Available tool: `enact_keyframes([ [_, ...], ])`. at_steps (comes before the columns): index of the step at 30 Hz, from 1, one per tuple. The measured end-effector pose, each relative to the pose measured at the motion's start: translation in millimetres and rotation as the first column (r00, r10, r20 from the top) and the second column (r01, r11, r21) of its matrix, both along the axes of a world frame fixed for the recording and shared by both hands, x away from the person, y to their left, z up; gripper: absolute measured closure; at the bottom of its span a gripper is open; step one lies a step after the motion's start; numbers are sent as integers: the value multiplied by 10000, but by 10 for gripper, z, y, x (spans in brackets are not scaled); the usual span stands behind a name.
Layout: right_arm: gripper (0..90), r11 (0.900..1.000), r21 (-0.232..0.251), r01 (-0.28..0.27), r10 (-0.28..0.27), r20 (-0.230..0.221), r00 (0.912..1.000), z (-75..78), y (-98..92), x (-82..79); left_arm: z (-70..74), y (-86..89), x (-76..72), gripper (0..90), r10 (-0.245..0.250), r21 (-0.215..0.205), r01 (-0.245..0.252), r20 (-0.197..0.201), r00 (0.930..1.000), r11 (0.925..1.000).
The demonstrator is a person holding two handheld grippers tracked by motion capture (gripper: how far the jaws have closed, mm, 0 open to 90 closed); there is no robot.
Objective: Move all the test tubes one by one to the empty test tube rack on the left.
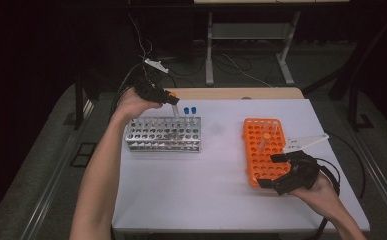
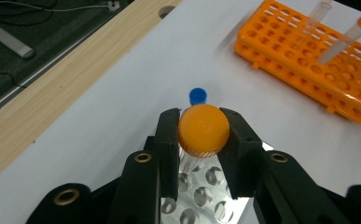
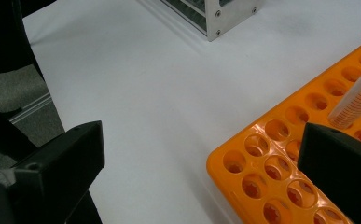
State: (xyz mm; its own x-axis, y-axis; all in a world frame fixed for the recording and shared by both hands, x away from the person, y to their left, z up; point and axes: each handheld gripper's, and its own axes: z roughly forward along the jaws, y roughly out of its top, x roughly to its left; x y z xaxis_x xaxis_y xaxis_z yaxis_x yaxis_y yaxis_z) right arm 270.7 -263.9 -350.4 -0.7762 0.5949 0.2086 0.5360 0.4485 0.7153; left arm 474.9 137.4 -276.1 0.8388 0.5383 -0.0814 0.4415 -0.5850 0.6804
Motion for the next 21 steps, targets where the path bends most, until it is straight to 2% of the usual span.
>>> enact_keyframes([
  [8, 2, 10000, 30, -33, 33, -66, 10000, -37, -9, -4, -144, -34, 118, 688, 257, 94, -256, -94, 9996, 9996],
  [11, 2, 10000, 50, -29, 30, -98, 9999, -59, -20, -1, -176, -52, 141, 688, 314, -19, -314, -62, 9995, 9995],
  [14, 2, 10000, 60, -35, 36, -108, 9999, -72, -24, -1, -194, -73, 160, 688, 306, -135, -306, -4, 9995, 9994],
  [21, 2, 9999, 125, -47, 49, -98, 9999, -77, -37, -1, -253, -135, 176, 688, 165, 85, -163, -174, 9997, 9998],
])
